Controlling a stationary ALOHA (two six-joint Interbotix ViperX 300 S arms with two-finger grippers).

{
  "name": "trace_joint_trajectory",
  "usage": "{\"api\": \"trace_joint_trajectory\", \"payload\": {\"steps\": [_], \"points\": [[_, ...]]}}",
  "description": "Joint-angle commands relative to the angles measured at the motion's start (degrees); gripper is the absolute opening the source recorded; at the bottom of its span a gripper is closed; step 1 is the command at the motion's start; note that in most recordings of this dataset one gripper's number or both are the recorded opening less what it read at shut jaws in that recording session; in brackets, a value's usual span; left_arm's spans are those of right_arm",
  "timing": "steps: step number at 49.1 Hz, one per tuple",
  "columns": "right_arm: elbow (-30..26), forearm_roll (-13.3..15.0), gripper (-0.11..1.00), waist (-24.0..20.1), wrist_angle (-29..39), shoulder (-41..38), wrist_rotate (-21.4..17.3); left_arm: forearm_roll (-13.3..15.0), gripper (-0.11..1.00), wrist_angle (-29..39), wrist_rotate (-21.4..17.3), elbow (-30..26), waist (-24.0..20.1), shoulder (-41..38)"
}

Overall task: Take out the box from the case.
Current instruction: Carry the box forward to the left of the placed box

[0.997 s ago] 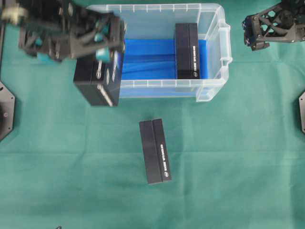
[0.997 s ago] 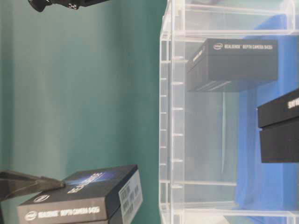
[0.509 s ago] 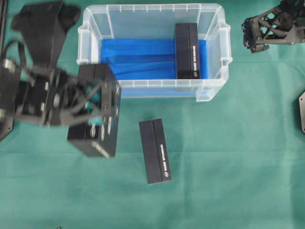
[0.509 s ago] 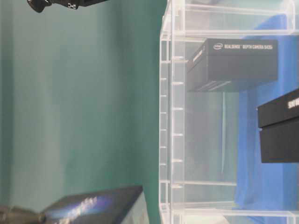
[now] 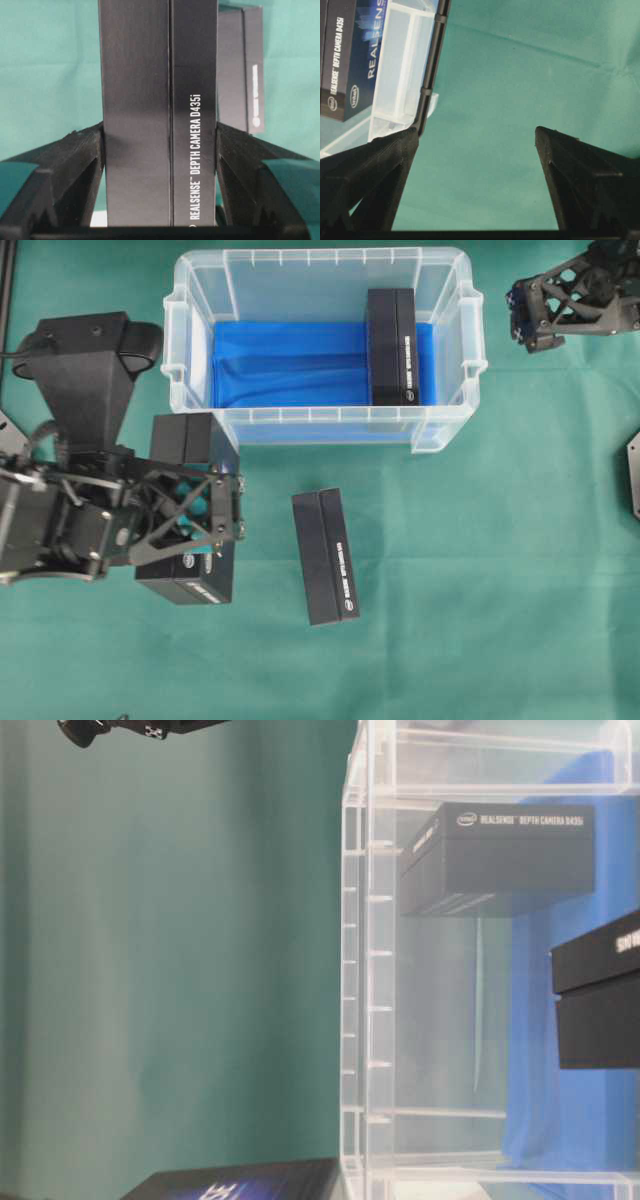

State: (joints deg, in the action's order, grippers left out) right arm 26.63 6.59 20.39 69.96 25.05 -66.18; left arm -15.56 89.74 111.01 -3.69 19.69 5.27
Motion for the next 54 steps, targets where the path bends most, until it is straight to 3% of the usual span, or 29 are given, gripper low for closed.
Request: {"api": "trace_joint_trajectory", "payload": {"steps": [1, 15, 32, 42, 54], "points": [[-0.62, 0.18, 0.93, -0.09, -0.09, 0.26, -0.09, -0.79, 0.61, -0.44, 0.18, 0.53, 0.44, -0.35], [-0.62, 0.18, 0.93, -0.09, -0.09, 0.26, -0.09, -0.79, 0.61, -8.09, 1.32, 8.0, 0.7, -2.72], [-0.62, 0.18, 0.93, -0.18, 0.18, 0.18, -0.09, -0.7, 0.61, -20.48, 7.03, 18.11, 1.76, -5.19], [-0.53, 0.18, 0.93, -0.18, 0.7, 0.26, -0.09, 0.35, 0.61, -28.12, 7.29, 20.57, 2.64, -9.67], [-0.53, 0.18, 0.93, -0.09, 1.32, 0.26, -0.09, 0.53, 0.61, -28.65, 7.29, 21.97, 3.08, -10.28]]}}
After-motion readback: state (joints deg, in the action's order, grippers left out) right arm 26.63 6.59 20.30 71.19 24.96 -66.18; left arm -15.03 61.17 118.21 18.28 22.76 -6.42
